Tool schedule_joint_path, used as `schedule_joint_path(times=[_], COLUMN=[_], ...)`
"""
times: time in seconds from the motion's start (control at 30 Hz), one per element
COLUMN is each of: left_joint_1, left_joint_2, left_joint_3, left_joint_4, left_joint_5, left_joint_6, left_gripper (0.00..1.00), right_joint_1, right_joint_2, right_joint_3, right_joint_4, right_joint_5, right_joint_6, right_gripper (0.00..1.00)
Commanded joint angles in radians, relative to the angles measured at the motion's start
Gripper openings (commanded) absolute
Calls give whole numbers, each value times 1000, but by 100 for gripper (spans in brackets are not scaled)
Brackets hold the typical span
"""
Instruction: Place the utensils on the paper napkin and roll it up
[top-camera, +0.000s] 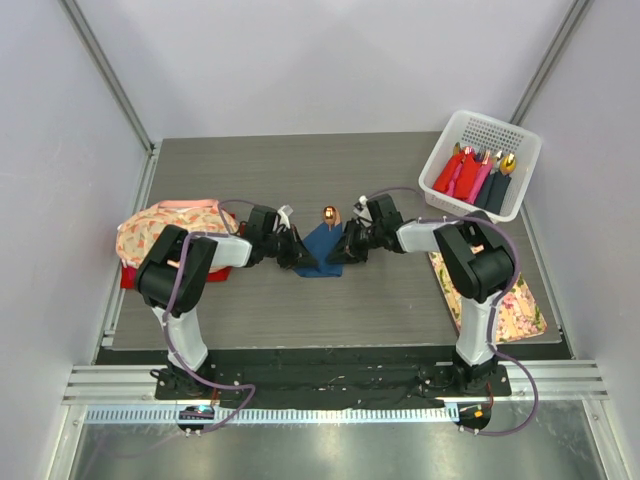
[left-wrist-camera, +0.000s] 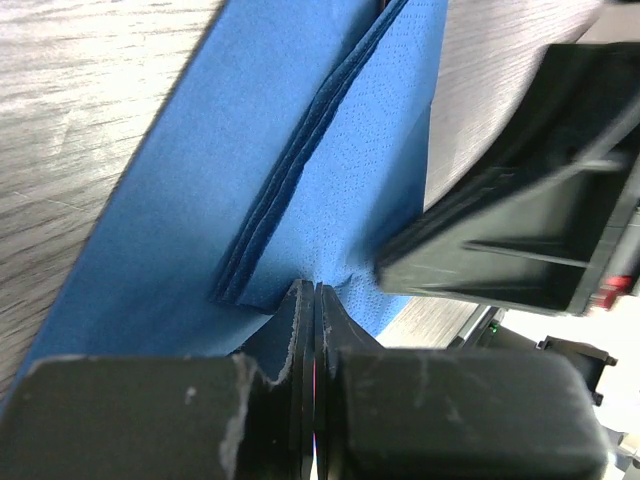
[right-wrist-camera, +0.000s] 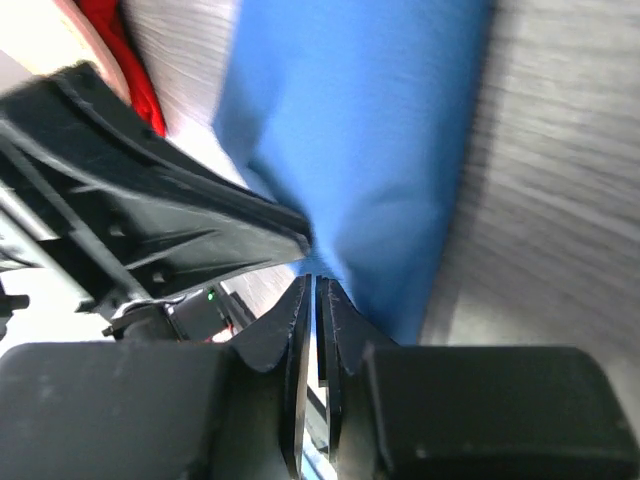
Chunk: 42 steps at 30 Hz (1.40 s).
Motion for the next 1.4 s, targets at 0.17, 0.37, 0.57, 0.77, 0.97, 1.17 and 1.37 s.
schedule_joint_path(times=[0.17, 0.37, 0.57, 0.77, 0.97, 1.17, 1.37], left_joint_1=[7, 7, 7, 7, 7, 6, 7], left_joint_2=[10, 6, 4, 7, 7, 7, 1], left_joint_3=[5, 5, 2, 2, 2, 0, -1], left_joint_4=[-66, -64, -64, -62, -61, -62, -59], left_joint_5=[-56, -57, -57, -57, -59, -59, -59], left_joint_6=[56, 55, 59, 59, 59, 61, 61], left_gripper=[0, 0, 0, 0, 0, 0, 0], right_joint_1=[3, 6, 18, 23, 26, 29, 33], right_joint_2=[-73, -31, 7, 36, 67, 75, 98], right_joint_3=[210, 229, 238, 249, 255, 258, 272], right_joint_4=[-193, -199, -173, -173, -164, -146, -212], right_joint_5=[225, 225, 217, 223, 226, 237, 298], right_joint_6=[-145, -141, -127, -124, -122, -113, -138], right_gripper=[15, 12, 11, 11, 11, 11, 8])
